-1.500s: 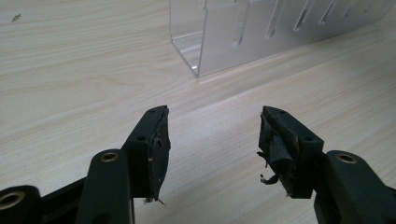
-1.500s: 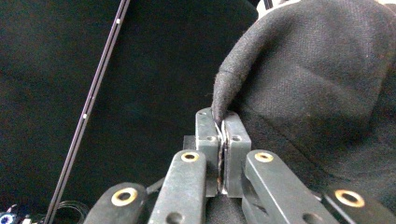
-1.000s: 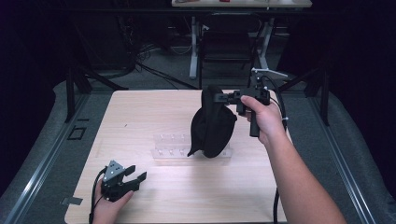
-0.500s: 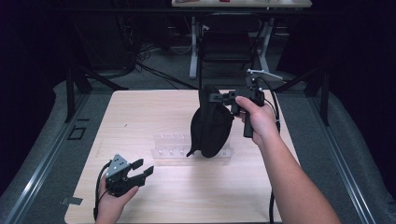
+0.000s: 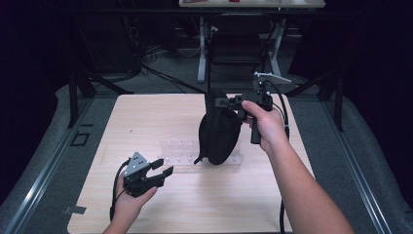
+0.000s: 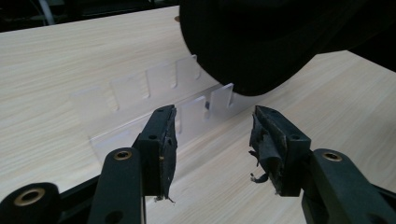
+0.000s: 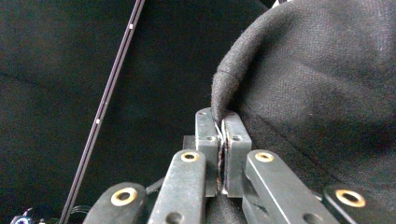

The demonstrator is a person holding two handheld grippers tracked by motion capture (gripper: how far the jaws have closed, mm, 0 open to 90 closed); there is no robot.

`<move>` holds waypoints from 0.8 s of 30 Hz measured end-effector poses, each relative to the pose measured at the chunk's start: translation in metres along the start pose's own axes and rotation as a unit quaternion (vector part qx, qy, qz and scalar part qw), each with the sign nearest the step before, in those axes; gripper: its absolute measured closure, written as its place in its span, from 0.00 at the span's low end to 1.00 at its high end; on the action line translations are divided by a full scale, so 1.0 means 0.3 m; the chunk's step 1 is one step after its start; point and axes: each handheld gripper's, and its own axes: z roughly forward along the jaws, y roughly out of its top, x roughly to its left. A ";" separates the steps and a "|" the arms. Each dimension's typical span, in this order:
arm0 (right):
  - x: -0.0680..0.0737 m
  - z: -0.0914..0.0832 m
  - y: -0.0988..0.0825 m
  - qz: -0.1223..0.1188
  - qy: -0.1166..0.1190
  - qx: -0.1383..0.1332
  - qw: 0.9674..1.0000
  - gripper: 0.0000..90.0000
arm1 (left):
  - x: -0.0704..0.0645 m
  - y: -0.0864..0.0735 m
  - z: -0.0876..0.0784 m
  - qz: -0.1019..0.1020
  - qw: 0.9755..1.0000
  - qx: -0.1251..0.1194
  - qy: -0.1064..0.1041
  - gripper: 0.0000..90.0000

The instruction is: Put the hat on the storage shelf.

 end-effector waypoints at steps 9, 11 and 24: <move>0.005 0.015 -0.005 0.000 0.003 0.000 1.000 0.98 | -0.048 0.047 0.039 0.014 1.000 0.001 -0.009 0.57; 0.008 0.020 -0.005 0.001 0.004 0.001 1.000 0.98 | -0.064 0.061 0.047 0.019 1.000 -0.001 -0.015 0.58; 0.015 0.025 -0.008 -0.004 0.002 0.003 1.000 0.98 | -0.124 0.122 0.076 0.039 0.999 -0.006 -0.035 0.61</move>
